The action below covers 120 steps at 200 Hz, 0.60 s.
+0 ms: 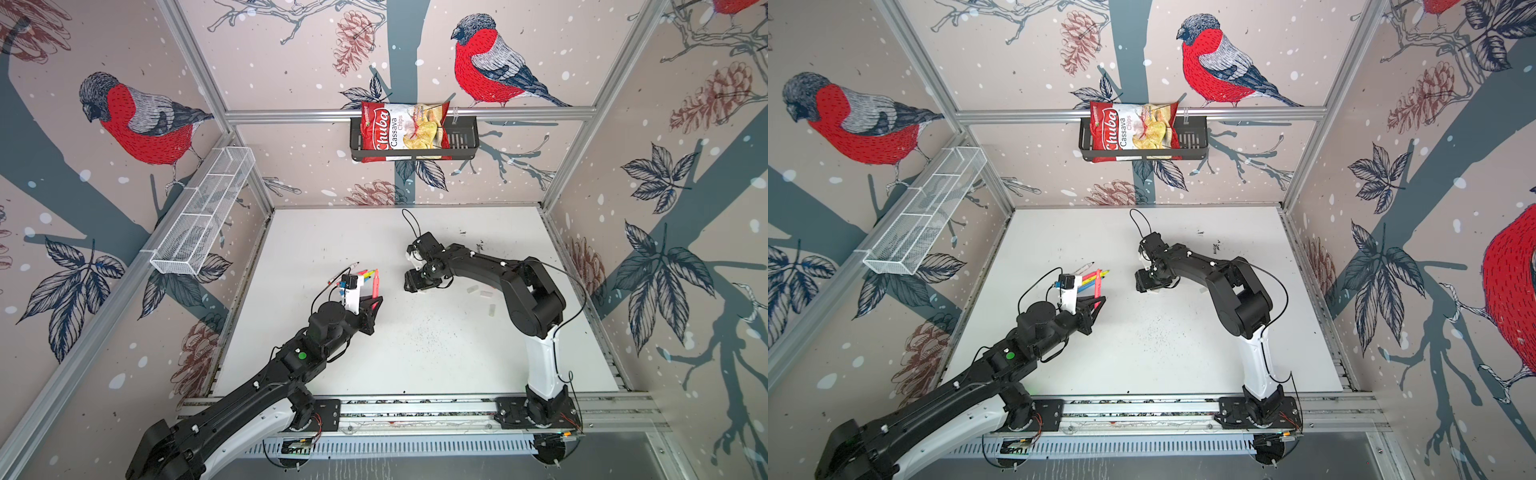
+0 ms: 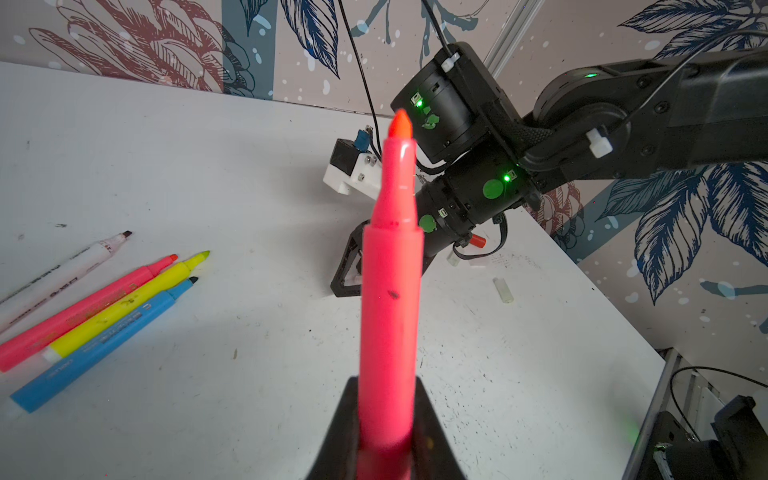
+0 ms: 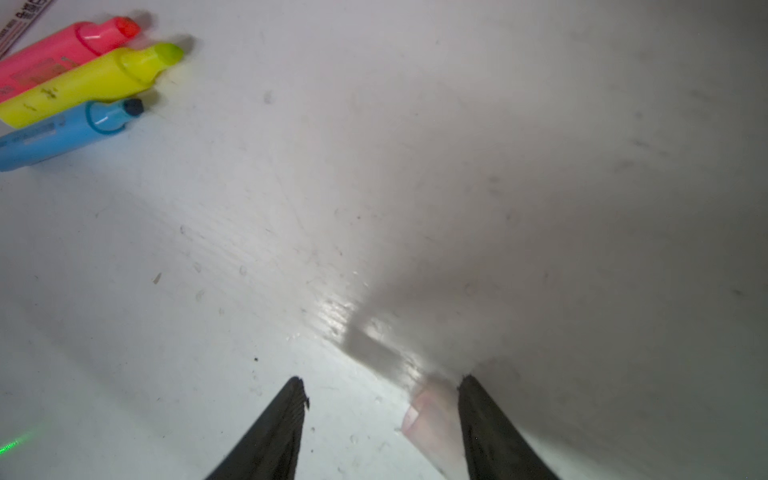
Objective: Insert the pens into the pen caps
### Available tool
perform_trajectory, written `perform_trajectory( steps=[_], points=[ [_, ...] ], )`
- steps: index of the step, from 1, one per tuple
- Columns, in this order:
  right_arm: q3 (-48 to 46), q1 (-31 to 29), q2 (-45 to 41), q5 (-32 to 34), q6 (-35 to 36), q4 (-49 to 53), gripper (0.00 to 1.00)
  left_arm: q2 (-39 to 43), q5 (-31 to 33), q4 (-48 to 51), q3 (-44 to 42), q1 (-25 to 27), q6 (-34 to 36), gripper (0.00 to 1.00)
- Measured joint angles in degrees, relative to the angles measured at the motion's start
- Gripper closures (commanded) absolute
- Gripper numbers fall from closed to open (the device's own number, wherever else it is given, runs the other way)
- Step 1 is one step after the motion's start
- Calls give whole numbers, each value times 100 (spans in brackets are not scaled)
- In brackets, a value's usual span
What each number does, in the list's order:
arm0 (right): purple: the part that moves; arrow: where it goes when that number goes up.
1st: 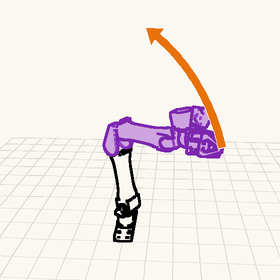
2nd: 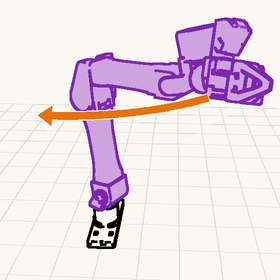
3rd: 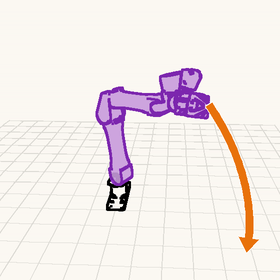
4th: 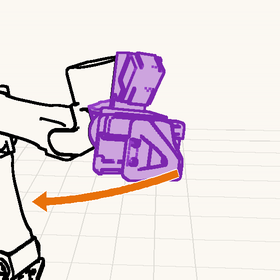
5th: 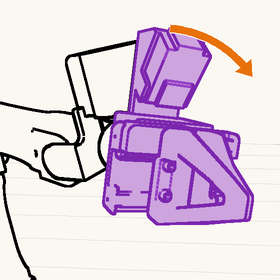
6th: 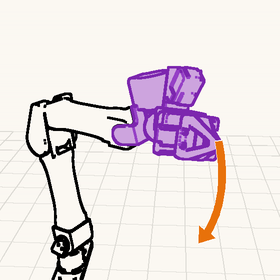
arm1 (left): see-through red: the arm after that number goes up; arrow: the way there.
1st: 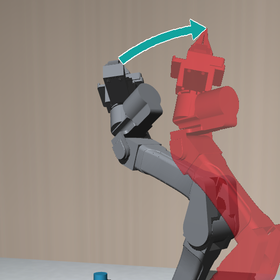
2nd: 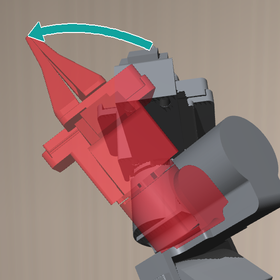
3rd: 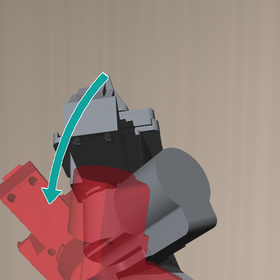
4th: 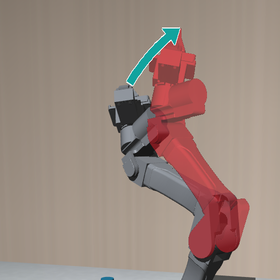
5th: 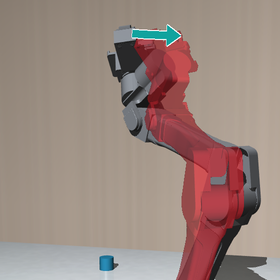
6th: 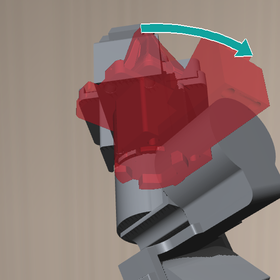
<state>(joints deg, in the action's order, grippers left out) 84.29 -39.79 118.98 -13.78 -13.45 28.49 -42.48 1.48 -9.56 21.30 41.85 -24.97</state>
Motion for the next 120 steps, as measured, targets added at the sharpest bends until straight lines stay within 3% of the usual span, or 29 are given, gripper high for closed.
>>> perform_trajectory(
  steps=[82, 120],
  points=[
    [-205, -472, -125, -7, -2, 57, 42, 17, 0, 0, -39, -4, -2, 100],
    [-498, -634, -352, 341, -59, 72, 42, 55, 0, 0, -70, -4, -2, 100]
  ],
)
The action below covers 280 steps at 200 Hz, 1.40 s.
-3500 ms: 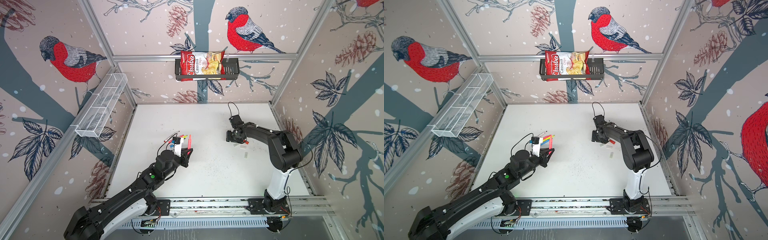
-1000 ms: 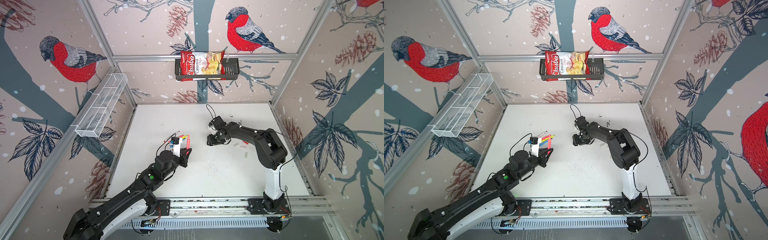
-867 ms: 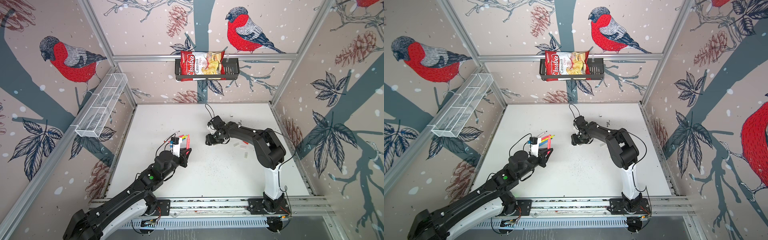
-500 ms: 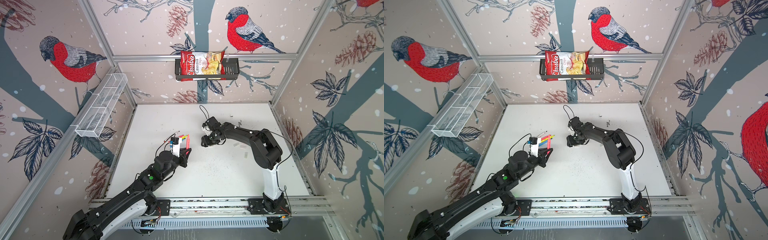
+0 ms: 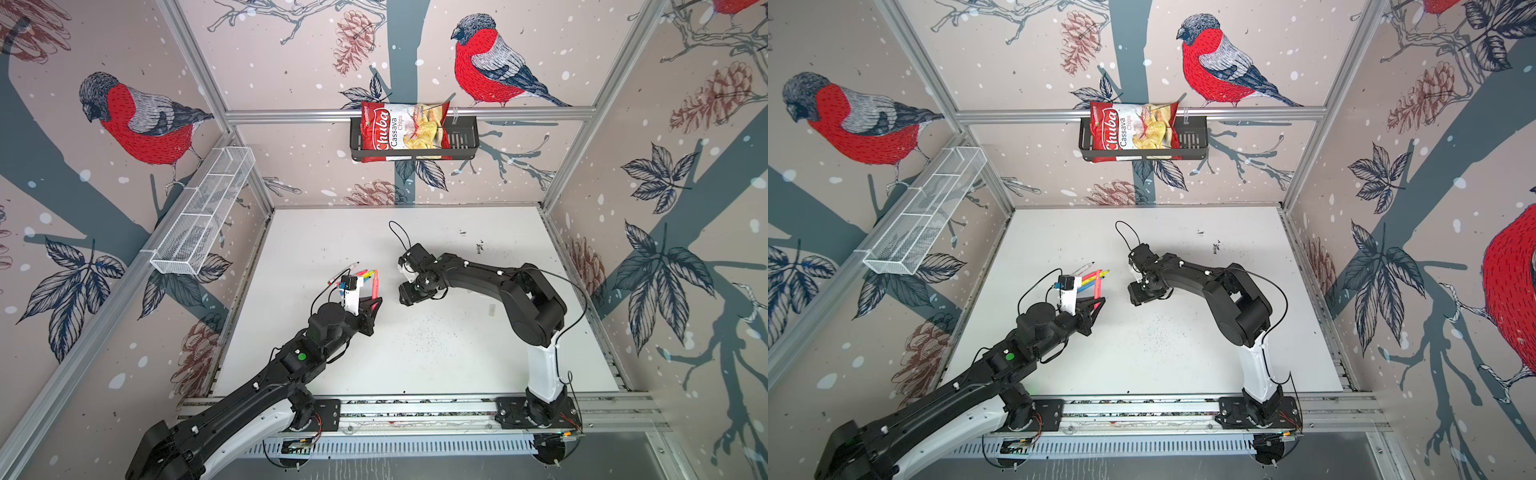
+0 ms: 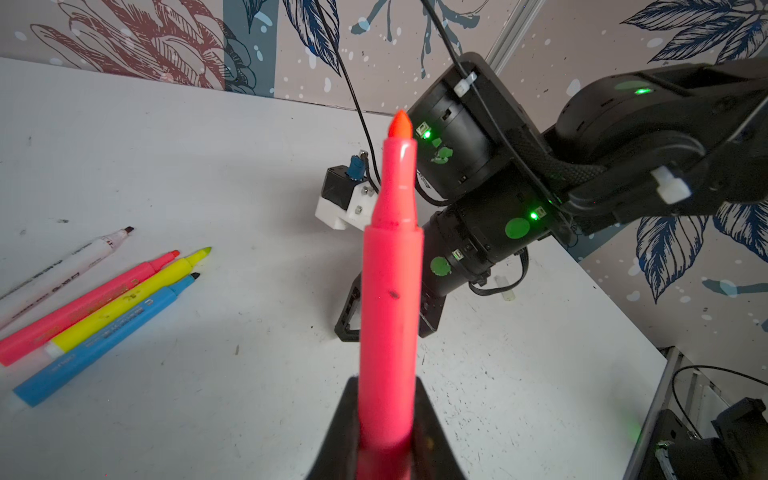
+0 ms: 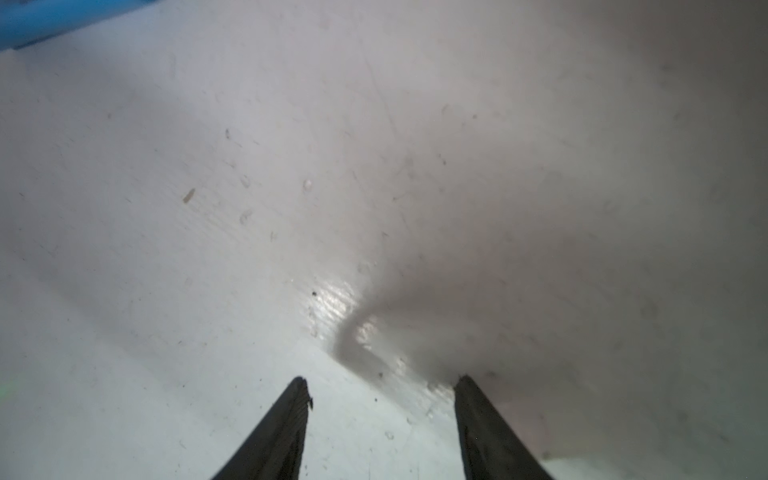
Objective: Insert the pens into the pen caps
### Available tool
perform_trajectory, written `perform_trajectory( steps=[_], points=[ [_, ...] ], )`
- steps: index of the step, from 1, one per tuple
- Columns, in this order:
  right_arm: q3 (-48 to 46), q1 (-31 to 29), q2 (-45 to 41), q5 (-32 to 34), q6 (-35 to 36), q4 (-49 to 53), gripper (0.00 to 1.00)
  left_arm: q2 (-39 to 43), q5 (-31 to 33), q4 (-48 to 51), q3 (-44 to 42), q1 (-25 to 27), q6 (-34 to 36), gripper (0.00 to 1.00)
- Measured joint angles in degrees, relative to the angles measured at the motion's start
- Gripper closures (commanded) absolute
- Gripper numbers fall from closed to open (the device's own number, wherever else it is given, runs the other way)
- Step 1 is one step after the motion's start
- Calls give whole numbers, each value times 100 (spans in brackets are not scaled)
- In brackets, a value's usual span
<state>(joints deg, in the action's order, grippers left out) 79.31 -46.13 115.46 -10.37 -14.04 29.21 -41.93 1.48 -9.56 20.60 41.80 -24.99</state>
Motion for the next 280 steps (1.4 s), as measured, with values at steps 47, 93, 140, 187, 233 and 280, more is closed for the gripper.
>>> perform_trajectory(
  steps=[47, 93, 140, 187, 233, 280],
  points=[
    [-363, -195, -321, 319, -258, 48, 42, -111, -2, -4, 4, 0, 0, 100],
    [-157, -284, -581, 586, -459, 146, 45, -212, -28, -31, 94, 0, 0, 100],
    [151, -42, -577, 1141, -1082, 295, 51, -131, -26, -17, 129, 0, 0, 100],
    [-46, 81, -455, 1259, -1910, 278, 51, -55, -22, -15, 61, 0, 0, 100],
    [-52, 76, -201, 1305, -2559, 236, 46, 66, -20, -9, -37, 0, -2, 100],
    [-33, 129, -24, 1327, -2839, 170, 50, 166, 0, -4, -72, -2, -2, 100]
  ],
)
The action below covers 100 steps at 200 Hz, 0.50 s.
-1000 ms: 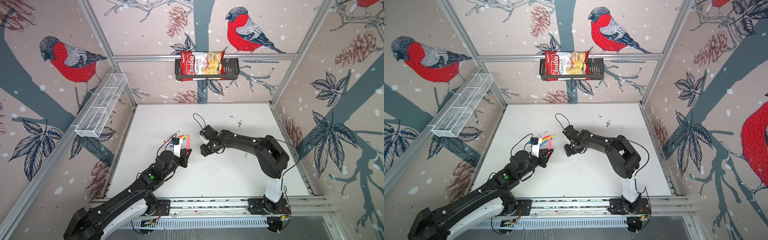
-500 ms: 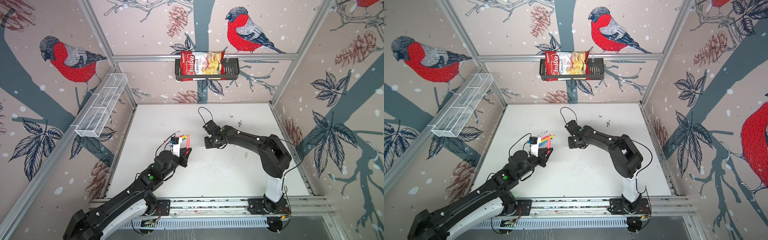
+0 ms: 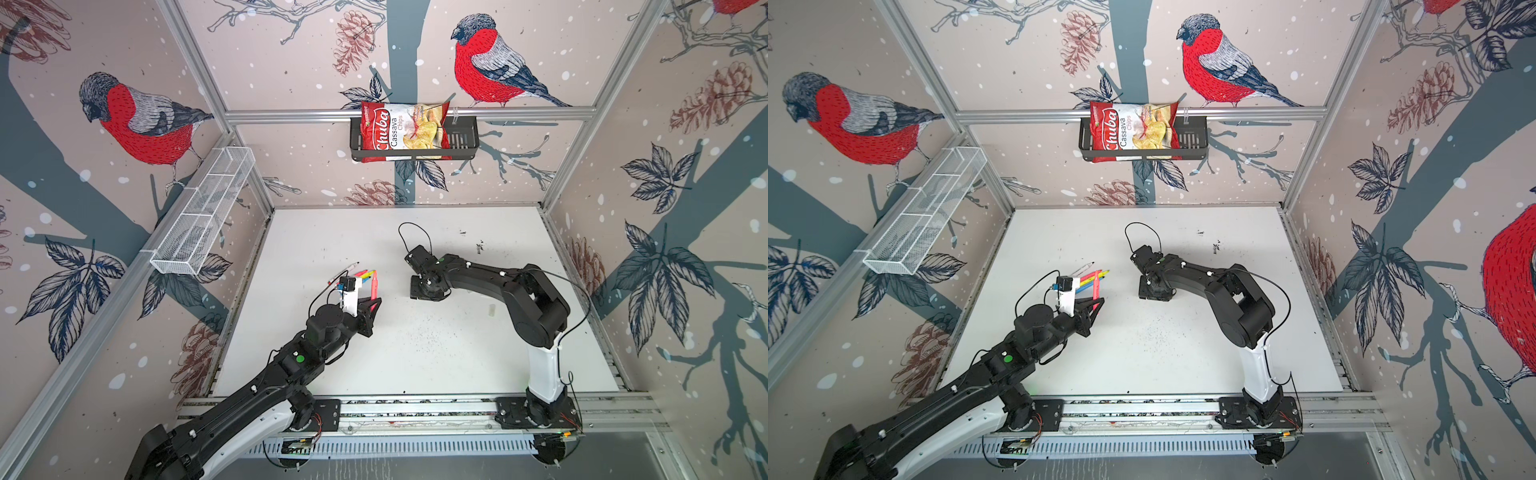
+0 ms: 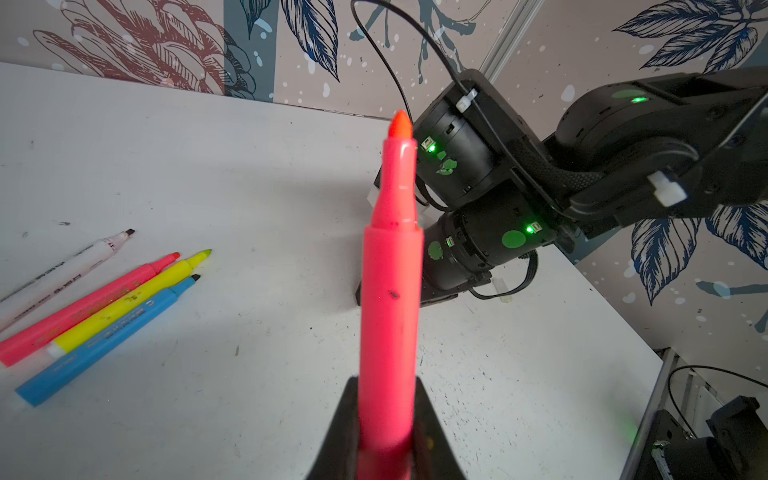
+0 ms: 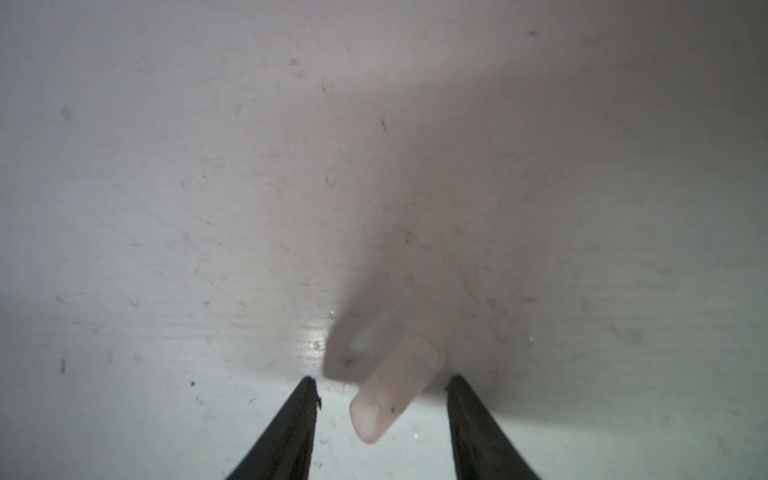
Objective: Insert the pens into the pen caps
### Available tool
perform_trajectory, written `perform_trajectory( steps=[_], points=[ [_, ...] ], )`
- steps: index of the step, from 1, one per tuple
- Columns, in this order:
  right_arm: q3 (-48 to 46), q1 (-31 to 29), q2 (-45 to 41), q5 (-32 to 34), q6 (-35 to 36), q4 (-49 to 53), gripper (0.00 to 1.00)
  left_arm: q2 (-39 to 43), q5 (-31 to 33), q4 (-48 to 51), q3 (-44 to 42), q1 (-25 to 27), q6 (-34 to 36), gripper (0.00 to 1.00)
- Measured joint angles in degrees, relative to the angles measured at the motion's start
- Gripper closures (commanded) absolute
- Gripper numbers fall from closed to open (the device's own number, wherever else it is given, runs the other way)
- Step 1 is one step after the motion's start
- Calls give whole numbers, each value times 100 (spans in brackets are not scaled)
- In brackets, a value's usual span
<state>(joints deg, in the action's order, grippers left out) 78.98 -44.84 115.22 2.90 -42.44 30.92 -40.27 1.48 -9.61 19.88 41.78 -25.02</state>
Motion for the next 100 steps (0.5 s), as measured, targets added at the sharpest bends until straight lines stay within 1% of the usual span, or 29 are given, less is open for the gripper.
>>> perform_trajectory(
  steps=[24, 60, 100],
  points=[
    [48, 66, 48, 11, -96, -48, 53, 11, 2, 2, -4, 0, 0, 100],
    [254, 83, 195, 107, -50, -31, 58, 7, 2, 2, -4, -2, -2, 100],
    [251, -4, 205, 203, 72, 59, 60, 7, 2, 2, -4, -2, -2, 100]
  ],
)
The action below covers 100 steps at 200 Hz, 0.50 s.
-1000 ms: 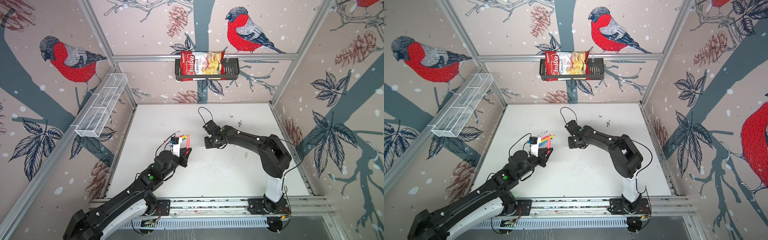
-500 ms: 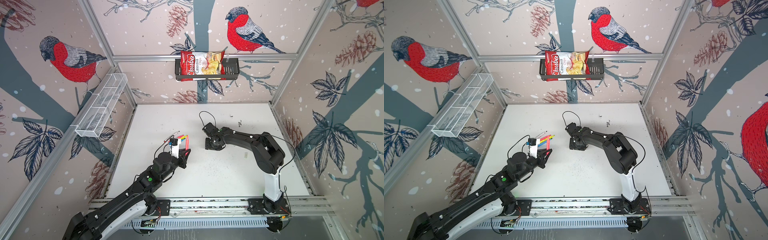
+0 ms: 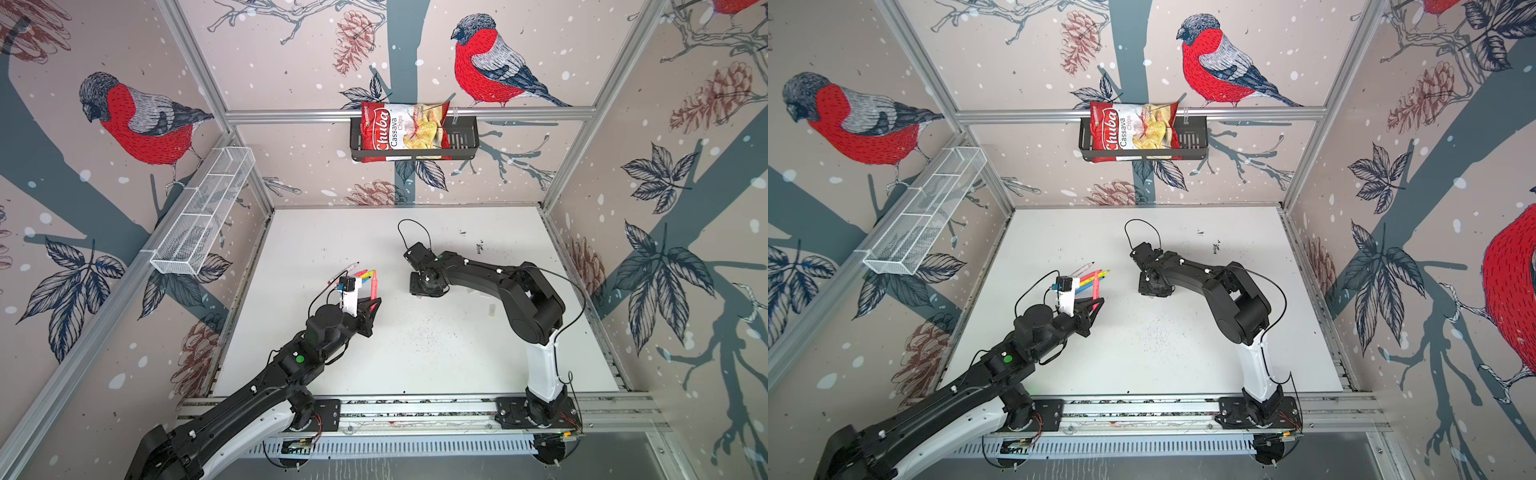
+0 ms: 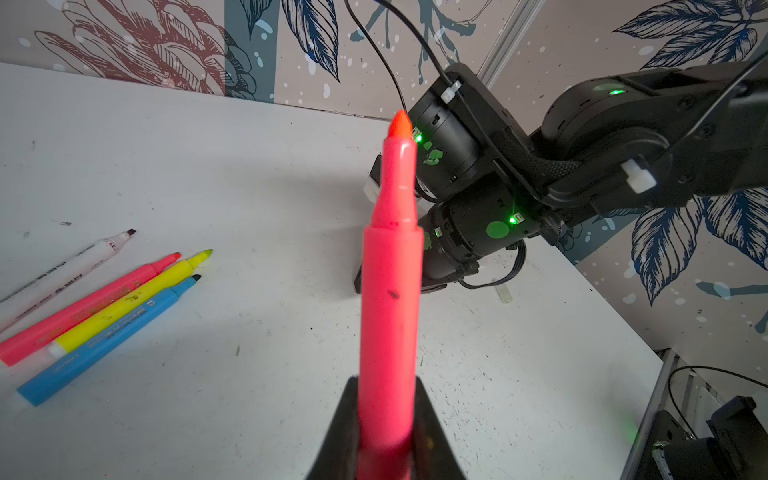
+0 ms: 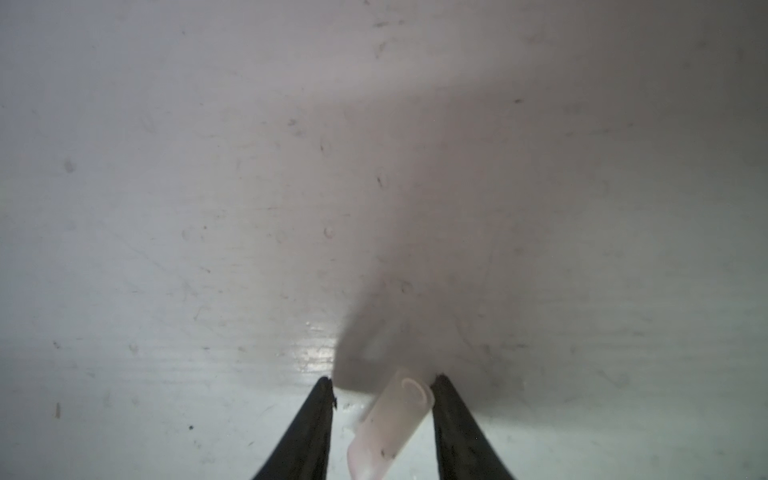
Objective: Insert the pens into the pen caps
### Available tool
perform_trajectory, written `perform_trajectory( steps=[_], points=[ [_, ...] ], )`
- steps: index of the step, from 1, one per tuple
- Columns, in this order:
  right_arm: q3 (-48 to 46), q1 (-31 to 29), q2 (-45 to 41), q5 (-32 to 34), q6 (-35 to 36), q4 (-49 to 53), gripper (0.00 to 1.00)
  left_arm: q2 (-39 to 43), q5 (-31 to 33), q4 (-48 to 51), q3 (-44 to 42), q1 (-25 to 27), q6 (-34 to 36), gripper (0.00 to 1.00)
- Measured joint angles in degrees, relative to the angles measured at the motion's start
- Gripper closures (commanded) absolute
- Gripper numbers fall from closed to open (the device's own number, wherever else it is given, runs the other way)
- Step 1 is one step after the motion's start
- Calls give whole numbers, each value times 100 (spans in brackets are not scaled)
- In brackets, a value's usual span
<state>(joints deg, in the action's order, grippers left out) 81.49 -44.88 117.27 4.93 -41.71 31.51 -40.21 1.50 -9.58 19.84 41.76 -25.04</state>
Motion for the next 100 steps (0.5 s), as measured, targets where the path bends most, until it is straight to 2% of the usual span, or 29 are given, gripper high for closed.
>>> perform_trajectory(
  steps=[55, 100],
  points=[
    [7, -96, 33, 81, 199, -4, 65, -120, -4, -4, 0, 0, 0, 100],
    [164, -114, 98, -116, 424, 7, 63, -24, -2, -4, 2, 0, 0, 100]
  ],
)
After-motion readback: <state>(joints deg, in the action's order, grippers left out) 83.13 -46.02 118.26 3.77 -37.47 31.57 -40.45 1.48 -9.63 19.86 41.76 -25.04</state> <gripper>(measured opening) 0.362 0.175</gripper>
